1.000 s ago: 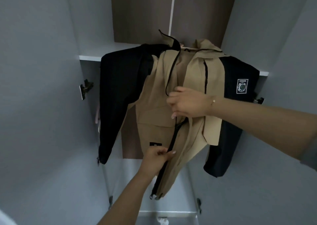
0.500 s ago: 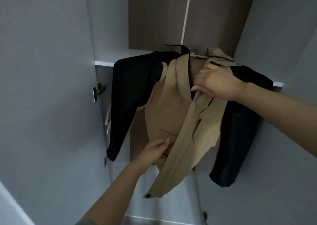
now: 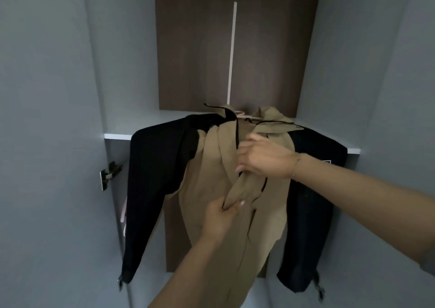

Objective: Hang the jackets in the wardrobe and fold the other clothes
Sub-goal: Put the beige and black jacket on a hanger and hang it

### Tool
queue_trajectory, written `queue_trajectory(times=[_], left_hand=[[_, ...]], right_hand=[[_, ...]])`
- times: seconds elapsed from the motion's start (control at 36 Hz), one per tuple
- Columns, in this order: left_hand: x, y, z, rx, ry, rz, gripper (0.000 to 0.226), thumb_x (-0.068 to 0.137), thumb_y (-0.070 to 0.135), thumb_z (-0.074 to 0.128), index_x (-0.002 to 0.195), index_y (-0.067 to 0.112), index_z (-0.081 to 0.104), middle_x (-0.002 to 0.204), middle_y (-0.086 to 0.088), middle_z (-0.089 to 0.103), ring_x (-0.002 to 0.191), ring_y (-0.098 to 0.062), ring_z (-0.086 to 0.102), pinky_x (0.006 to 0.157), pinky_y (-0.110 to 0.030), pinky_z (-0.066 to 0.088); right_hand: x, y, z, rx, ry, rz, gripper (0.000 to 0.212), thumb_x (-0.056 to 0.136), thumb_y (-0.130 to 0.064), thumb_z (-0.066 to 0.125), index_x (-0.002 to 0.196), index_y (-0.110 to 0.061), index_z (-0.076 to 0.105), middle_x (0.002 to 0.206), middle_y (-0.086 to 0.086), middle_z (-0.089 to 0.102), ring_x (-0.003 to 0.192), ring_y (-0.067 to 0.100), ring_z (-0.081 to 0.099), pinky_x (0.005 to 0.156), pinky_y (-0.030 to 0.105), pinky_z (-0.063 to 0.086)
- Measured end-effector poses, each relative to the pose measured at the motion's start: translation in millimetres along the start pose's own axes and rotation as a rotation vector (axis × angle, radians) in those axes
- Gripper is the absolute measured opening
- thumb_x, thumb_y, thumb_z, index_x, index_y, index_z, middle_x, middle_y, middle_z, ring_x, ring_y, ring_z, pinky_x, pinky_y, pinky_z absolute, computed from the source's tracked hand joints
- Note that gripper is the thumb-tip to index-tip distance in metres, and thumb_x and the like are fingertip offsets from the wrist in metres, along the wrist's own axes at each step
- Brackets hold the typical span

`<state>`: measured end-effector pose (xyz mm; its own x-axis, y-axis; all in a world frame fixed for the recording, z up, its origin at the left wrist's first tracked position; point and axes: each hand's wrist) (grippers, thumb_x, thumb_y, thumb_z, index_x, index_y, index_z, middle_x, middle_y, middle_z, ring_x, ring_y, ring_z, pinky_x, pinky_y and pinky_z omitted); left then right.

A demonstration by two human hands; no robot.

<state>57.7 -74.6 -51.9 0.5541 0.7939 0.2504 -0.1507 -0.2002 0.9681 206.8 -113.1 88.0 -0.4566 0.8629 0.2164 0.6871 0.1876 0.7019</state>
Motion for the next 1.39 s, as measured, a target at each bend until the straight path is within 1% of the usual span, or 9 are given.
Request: queue_trajectory(times=[0.14, 0.31, 0.56, 0.61, 0.72, 0.86, 1.06, 1.25, 1.39], left_hand=[[4, -2, -13, -0.032, -0.096, -0.081, 0.004, 0.085, 0.015, 0.071, 0.084, 0.012, 0.071, 0.088, -0.008, 0.072, 0.081, -0.014, 0.067, 0.075, -0.023, 0.054], [27, 5, -39, -0.048, -0.225, -0.075, 0.014, 0.083, 0.024, 0.073, 0.088, 0.011, 0.073, 0.087, -0.005, 0.075, 0.081, -0.013, 0.071, 0.073, -0.023, 0.056], [40, -24, -65, 0.088, -0.392, -0.147, 0.014, 0.078, 0.016, 0.078, 0.09, 0.009, 0.075, 0.081, 0.007, 0.074, 0.077, -0.003, 0.068, 0.07, -0.018, 0.052], [45, -22, -67, 0.122, -0.396, -0.099, 0.009, 0.08, 0.011, 0.077, 0.088, 0.009, 0.074, 0.075, 0.012, 0.071, 0.072, 0.001, 0.065, 0.068, -0.015, 0.051], [61, 12, -57, 0.157, -0.384, 0.024, 0.021, 0.087, 0.02, 0.07, 0.107, 0.014, 0.067, 0.098, 0.005, 0.071, 0.087, 0.0, 0.066, 0.075, -0.012, 0.05], [94, 62, -26, 0.289, -0.284, 0.227, 0.035, 0.085, 0.034, 0.07, 0.118, 0.029, 0.057, 0.096, 0.016, 0.061, 0.084, 0.006, 0.059, 0.066, -0.006, 0.046], [133, 91, 17, 0.541, 0.004, 0.464, 0.024, 0.078, 0.045, 0.072, 0.078, 0.032, 0.052, 0.074, 0.012, 0.06, 0.068, 0.001, 0.057, 0.06, -0.018, 0.047], [149, 84, 29, 0.532, 0.011, 0.464, 0.015, 0.088, 0.026, 0.068, 0.079, 0.027, 0.056, 0.069, 0.015, 0.055, 0.062, 0.005, 0.052, 0.057, -0.008, 0.042], [158, 84, 29, 0.56, -0.043, 0.43, 0.013, 0.09, 0.028, 0.065, 0.08, 0.021, 0.064, 0.071, 0.006, 0.063, 0.066, -0.001, 0.058, 0.056, -0.007, 0.042]], right_hand=[[17, 39, -8, 0.022, 0.012, 0.016, 0.034, 0.099, -0.043, 0.043, 0.095, -0.019, 0.067, 0.102, -0.004, 0.061, 0.105, 0.017, 0.053, 0.104, 0.028, 0.021], [38, 78, -14, -0.088, -0.007, 0.082, 0.034, 0.096, -0.041, 0.05, 0.093, -0.013, 0.071, 0.101, 0.002, 0.062, 0.1, 0.023, 0.056, 0.098, 0.033, 0.026], [24, 122, -25, 0.111, -0.034, 0.609, 0.04, 0.098, -0.037, 0.048, 0.095, -0.002, 0.067, 0.103, 0.011, 0.053, 0.085, 0.032, 0.056, 0.066, 0.034, 0.035], [23, 117, -23, 0.148, 0.008, 0.587, 0.039, 0.099, -0.036, 0.046, 0.096, -0.002, 0.066, 0.102, 0.009, 0.054, 0.084, 0.029, 0.056, 0.066, 0.037, 0.041], [25, 108, -25, 0.198, 0.079, 0.558, 0.042, 0.098, -0.037, 0.045, 0.091, -0.001, 0.065, 0.097, 0.009, 0.056, 0.08, 0.028, 0.057, 0.069, 0.043, 0.046], [24, 104, -17, 0.207, 0.112, 0.546, 0.037, 0.099, -0.034, 0.046, 0.089, -0.003, 0.065, 0.096, 0.008, 0.056, 0.082, 0.028, 0.058, 0.069, 0.042, 0.045], [21, 109, -9, 0.237, 0.157, 0.478, 0.025, 0.098, -0.027, 0.051, 0.089, -0.007, 0.064, 0.093, 0.006, 0.057, 0.082, 0.028, 0.059, 0.071, 0.039, 0.045], [16, 138, -1, 0.197, 0.076, 0.375, 0.032, 0.097, -0.036, 0.05, 0.082, -0.011, 0.063, 0.081, -0.01, 0.041, 0.08, 0.023, 0.056, 0.078, 0.036, 0.044], [25, 166, 8, 0.15, 0.018, 0.365, 0.035, 0.098, -0.037, 0.048, 0.085, -0.01, 0.066, 0.084, -0.005, 0.048, 0.088, 0.022, 0.056, 0.085, 0.036, 0.042]])
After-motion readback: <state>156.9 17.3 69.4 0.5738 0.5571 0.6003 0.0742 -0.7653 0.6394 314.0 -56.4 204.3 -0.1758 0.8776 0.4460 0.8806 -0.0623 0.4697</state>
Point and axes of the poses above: each hand's wrist, its own x-axis towards the middle knuckle, its own z-axis out of the palm, y = z × x
